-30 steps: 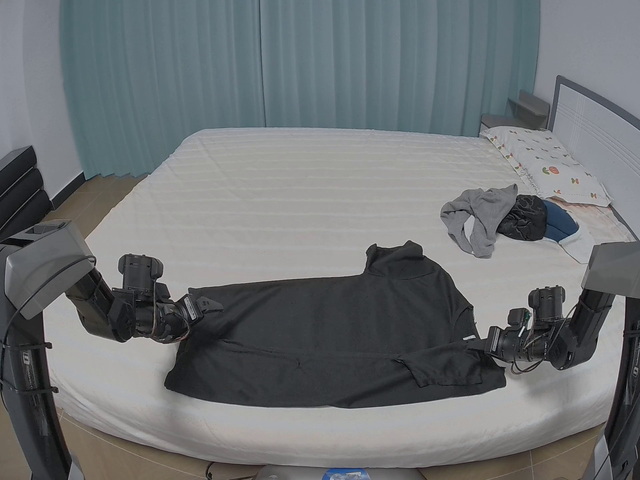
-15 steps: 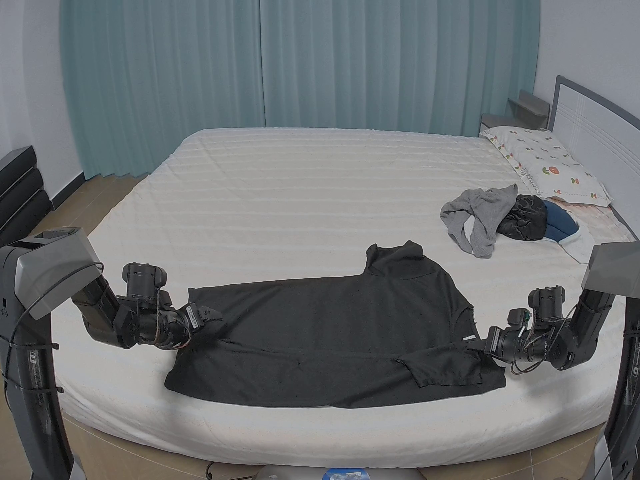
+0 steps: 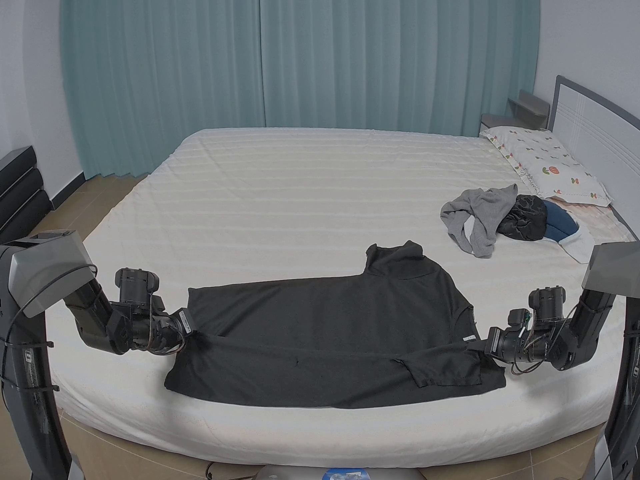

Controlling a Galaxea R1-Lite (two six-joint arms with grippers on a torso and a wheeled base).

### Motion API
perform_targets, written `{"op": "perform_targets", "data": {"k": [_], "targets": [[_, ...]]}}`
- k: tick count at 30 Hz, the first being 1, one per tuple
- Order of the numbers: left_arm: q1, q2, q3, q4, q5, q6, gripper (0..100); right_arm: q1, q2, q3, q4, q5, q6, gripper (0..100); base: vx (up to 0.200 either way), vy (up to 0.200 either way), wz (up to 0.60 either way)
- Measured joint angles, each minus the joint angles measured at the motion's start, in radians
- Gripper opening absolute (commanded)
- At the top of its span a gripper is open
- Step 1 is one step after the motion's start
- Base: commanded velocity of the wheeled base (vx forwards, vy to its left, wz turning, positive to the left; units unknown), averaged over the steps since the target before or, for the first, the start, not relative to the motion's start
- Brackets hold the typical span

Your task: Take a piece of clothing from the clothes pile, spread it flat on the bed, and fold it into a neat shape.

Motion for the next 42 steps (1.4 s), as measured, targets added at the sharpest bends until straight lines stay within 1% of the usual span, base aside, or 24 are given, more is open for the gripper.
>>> {"op": "perform_targets", "data": {"k": [5,9,12,16,22,26,42], "targets": [[0.012,-0.021,0.030,-0.046,0.000,-0.005,0,-0.001,-0.003,0.001,-0.001,0.000,0.001,0,0.000,0.000,0.00],[0.017,-0.043,0.057,-0.052,0.000,-0.007,0,-0.001,-0.016,0.014,-0.003,0.001,0.002,0,0.000,0.000,0.00],[0.017,-0.062,0.077,-0.052,0.000,-0.009,0,-0.002,-0.035,0.033,-0.013,0.015,0.002,0,0.000,0.000,0.00],[0.017,-0.101,0.117,-0.052,0.000,-0.010,0,-0.002,-0.061,0.069,-0.063,0.026,0.010,0,0.000,0.000,0.00],[0.022,-0.159,0.177,-0.053,0.000,-0.009,0,-0.002,-0.092,0.127,-0.187,0.028,0.063,0,0.000,0.000,0.00],[0.025,-0.197,0.206,-0.051,0.000,-0.008,0,-0.004,-0.111,0.183,-0.260,0.028,0.079,0,0.000,0.000,0.00],[0.025,-0.322,0.348,-0.049,0.000,-0.004,0,0.002,-0.246,0.361,-0.357,0.028,0.081,0,0.000,0.000,0.00]]}}
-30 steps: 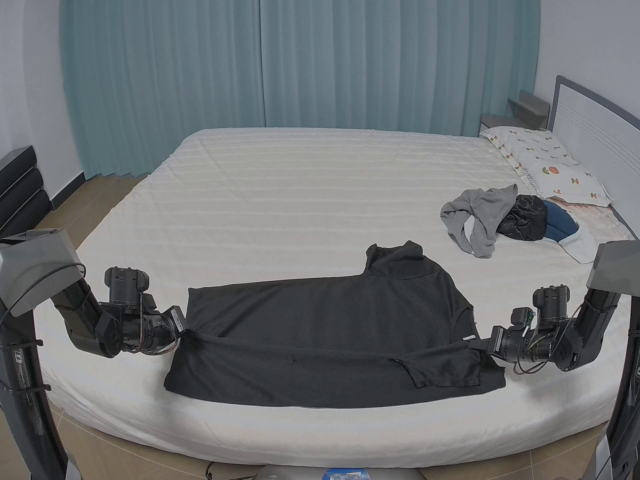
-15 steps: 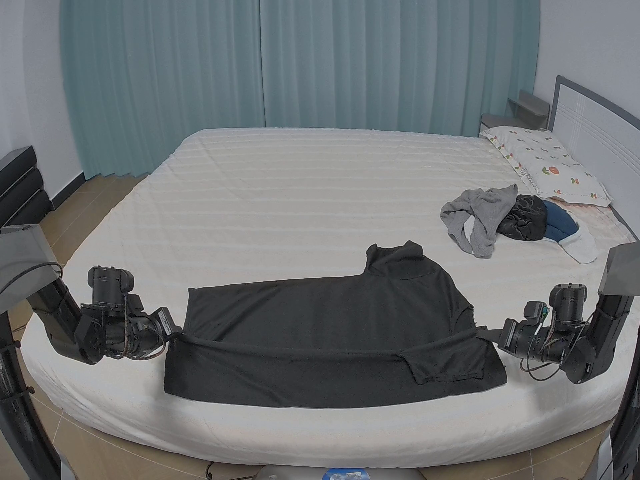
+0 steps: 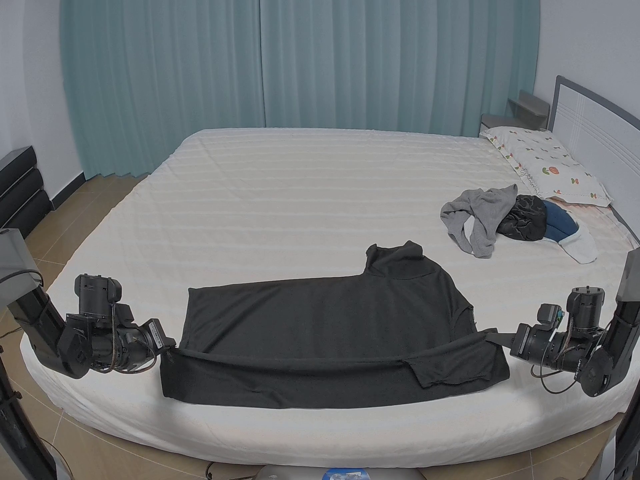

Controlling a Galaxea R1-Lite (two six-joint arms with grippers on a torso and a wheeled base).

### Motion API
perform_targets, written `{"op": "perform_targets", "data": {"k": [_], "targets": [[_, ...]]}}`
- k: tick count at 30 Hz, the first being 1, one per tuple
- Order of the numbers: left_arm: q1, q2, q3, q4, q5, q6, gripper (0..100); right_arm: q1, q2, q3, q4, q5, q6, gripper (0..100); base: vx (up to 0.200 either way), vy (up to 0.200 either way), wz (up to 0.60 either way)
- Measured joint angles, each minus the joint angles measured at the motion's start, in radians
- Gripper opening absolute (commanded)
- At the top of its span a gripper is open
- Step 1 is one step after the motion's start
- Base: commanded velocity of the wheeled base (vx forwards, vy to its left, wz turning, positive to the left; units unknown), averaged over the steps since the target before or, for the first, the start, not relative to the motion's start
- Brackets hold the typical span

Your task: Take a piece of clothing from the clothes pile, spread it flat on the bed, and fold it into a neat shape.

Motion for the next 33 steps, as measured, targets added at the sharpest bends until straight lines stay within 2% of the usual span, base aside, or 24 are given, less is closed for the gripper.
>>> {"op": "perform_targets", "data": {"k": [13,23,33], "targets": [[-0.009,-0.065,0.074,0.004,-0.009,-0.008,0,0.001,-0.132,0.082,-0.001,-0.003,-0.010,0,0.000,0.000,0.00],[0.017,-0.093,0.121,0.000,-0.005,0.000,0,0.000,-0.163,0.094,0.008,-0.005,-0.011,0,0.000,0.000,0.00],[0.013,-0.012,0.065,-0.002,-0.004,-0.001,0,-0.005,-0.140,0.084,0.032,-0.007,-0.011,0,0.000,0.000,0.00]]}}
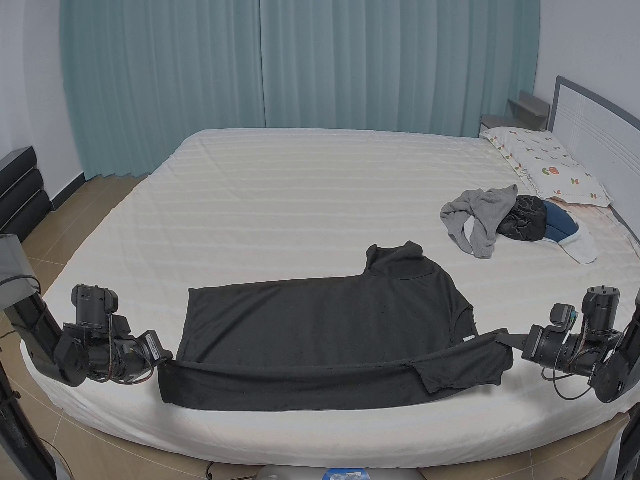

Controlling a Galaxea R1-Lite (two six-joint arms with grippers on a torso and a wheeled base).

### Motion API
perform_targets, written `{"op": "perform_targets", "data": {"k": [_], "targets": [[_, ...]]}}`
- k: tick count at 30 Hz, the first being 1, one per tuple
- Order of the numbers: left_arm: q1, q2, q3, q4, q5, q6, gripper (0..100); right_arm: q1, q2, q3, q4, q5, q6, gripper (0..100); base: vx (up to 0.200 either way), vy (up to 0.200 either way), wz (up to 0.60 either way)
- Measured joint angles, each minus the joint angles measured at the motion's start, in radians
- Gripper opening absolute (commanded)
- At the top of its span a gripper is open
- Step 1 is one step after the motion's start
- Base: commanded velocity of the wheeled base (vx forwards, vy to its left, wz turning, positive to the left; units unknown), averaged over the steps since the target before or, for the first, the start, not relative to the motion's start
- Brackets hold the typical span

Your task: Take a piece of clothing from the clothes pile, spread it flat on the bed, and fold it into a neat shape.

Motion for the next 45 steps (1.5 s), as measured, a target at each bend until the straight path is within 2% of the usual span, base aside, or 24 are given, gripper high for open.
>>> {"op": "perform_targets", "data": {"k": [13,21,26,27,28,38,45], "targets": [[-0.011,0.160,-0.171,0.003,0.008,-0.004,0,-0.004,0.166,-0.122,0.000,-0.010,0.003,0,0.000,0.000,0.00],[-0.028,0.257,-0.263,-0.002,0.066,-0.003,0,-0.011,0.308,-0.234,0.003,-0.026,0.005,0,0.000,0.000,0.00],[-0.034,0.290,-0.284,-0.001,0.069,-0.003,0,-0.013,0.367,-0.277,0.008,-0.028,0.004,0,0.000,0.000,0.00],[-0.035,0.294,-0.286,-0.001,0.070,-0.003,0,-0.013,0.377,-0.284,0.008,-0.028,0.004,100,0.000,0.000,0.00],[-0.035,0.297,-0.287,-0.001,0.070,-0.003,100,-0.013,0.383,-0.289,0.007,-0.028,0.004,100,0.000,0.000,0.00],[-0.044,0.308,-0.288,-0.005,0.082,-0.024,100,-0.010,0.423,-0.306,-0.016,-0.018,0.041,100,0.000,0.000,0.00],[-0.041,0.299,-0.284,-0.004,0.085,-0.130,100,-0.035,0.417,-0.255,-0.132,-0.013,0.105,100,0.029,0.000,0.00]]}}
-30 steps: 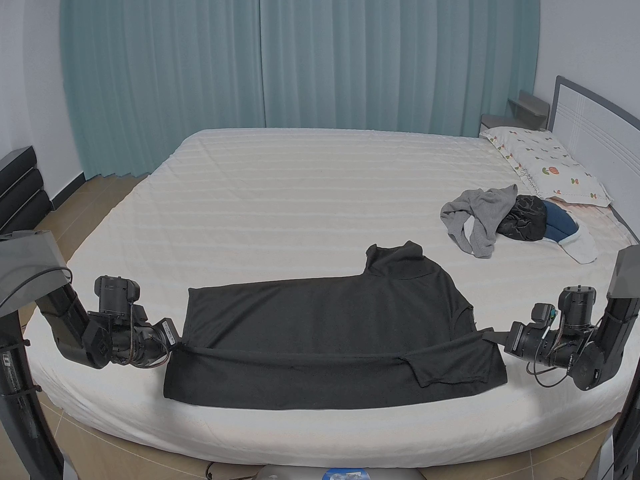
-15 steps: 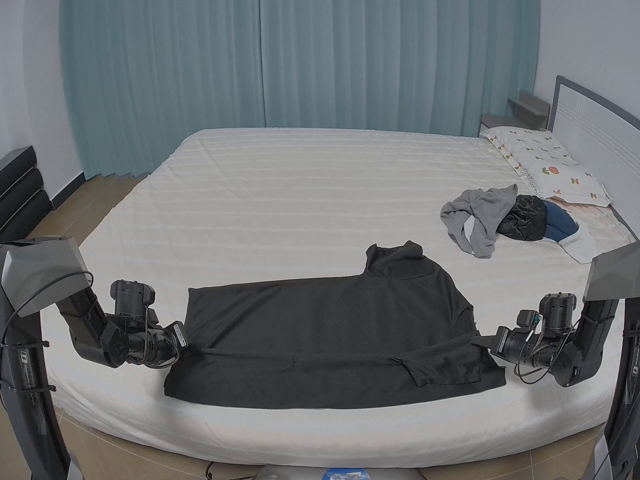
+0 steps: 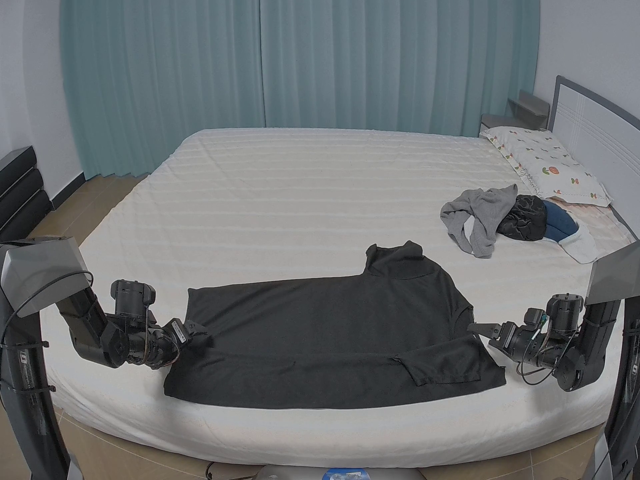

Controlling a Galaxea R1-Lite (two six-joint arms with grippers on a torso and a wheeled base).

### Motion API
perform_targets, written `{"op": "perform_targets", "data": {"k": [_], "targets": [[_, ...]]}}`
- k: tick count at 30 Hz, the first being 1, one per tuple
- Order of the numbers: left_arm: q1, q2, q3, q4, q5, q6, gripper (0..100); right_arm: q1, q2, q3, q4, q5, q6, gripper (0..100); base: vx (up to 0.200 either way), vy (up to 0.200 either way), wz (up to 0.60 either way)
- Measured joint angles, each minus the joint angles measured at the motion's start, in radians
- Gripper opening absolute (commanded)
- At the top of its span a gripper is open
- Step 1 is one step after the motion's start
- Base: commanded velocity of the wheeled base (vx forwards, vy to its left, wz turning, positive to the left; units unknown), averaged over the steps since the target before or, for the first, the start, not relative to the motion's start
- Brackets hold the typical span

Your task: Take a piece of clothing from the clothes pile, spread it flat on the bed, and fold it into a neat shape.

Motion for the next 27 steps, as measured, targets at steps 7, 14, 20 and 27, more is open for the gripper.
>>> {"op": "perform_targets", "data": {"k": [7,14,20,27], "targets": [[0.011,-0.029,-0.009,0.003,-0.006,-0.097,100,-0.013,-0.003,0.032,-0.040,0.001,0.038,100,0.200,0.000,0.00],[0.024,-0.051,-0.013,0.000,-0.014,-0.099,100,-0.012,-0.003,0.036,-0.040,0.003,0.039,100,0.029,0.000,0.00],[0.042,-0.072,-0.014,0.001,-0.015,-0.099,100,-0.008,-0.002,0.038,-0.040,0.004,0.040,100,0.000,0.000,0.00],[0.049,-0.081,-0.052,0.006,-0.016,-0.098,100,-0.005,-0.003,0.042,-0.040,0.005,0.056,100,0.000,0.000,0.00]]}}
